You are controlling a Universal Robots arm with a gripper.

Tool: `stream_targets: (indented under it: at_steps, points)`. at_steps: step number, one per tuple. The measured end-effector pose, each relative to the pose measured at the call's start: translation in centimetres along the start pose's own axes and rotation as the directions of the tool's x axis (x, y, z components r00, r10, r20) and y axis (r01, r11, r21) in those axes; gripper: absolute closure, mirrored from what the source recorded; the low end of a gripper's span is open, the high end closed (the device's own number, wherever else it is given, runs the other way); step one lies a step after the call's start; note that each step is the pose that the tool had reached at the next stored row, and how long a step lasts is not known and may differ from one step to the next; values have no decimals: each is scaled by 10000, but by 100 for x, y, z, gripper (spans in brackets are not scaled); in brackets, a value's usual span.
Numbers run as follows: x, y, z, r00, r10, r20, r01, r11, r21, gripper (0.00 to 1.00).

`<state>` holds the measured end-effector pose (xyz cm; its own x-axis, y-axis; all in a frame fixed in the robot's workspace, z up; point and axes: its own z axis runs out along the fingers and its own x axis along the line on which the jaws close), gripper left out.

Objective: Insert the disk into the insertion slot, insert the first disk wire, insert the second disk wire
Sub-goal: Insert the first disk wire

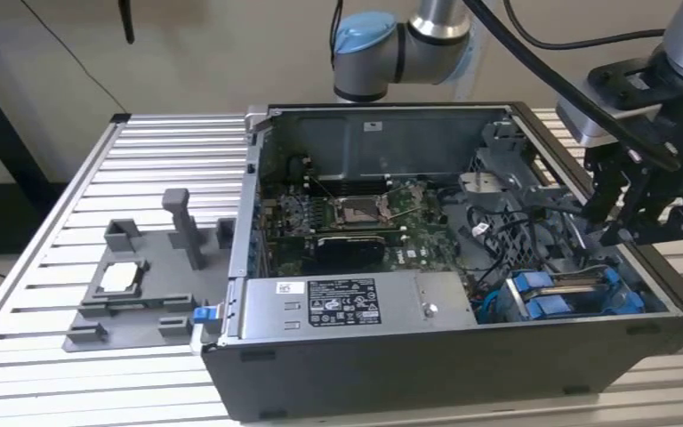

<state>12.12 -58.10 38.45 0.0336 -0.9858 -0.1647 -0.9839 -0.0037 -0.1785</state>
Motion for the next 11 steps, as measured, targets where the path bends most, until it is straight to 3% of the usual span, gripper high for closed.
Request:
stream_targets:
  at_steps: [6,8,11]
  points:
    - [-20,0,9,10000,-52,8,52,10000,-9,62]
    - [-23,0,10,10000,-59,9,59,10000,-11,75]
    - [-27,-3,10,10000,-76,-31,76,10000,-23,81]
